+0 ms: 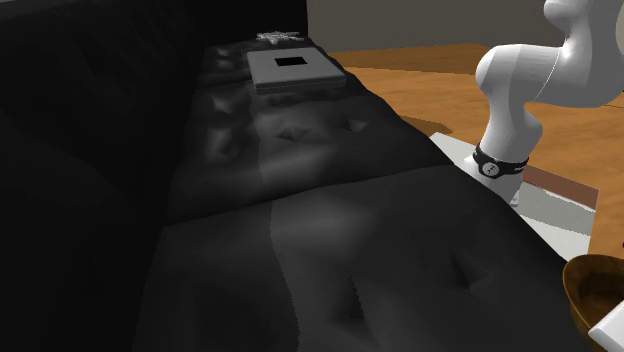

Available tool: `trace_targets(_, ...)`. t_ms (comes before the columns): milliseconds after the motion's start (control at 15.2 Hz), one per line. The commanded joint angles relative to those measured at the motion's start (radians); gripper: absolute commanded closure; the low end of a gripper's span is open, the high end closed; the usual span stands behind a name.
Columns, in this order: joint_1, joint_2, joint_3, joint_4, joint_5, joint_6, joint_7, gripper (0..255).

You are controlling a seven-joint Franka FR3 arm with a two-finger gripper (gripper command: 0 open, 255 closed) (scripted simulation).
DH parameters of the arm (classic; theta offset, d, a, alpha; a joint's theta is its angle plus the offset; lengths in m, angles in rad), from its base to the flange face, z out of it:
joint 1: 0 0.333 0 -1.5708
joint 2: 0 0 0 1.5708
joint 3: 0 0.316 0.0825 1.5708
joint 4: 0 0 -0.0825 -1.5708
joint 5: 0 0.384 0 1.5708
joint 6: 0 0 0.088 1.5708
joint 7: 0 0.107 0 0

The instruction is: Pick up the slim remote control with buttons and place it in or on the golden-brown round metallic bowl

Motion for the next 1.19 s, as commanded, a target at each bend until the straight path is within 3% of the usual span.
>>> trace_targets(0,0.000,0.005,0.001,-0.004,0.000,0.009,0.001,255)
trace_targets(396,0.000,0.005,0.001,-0.004,0.000,0.009,0.001,255)
trace_targets(462,0.000,0.005,0.001,-0.004,0.000,0.009,0.001,0)
trace_targets(792,0.000,0.004,0.001,-0.004,0.000,0.009,0.001,0)
trace_targets(1122,-0.004,-0.035,-0.008,0.088,0.000,-0.121,-0.002,0)
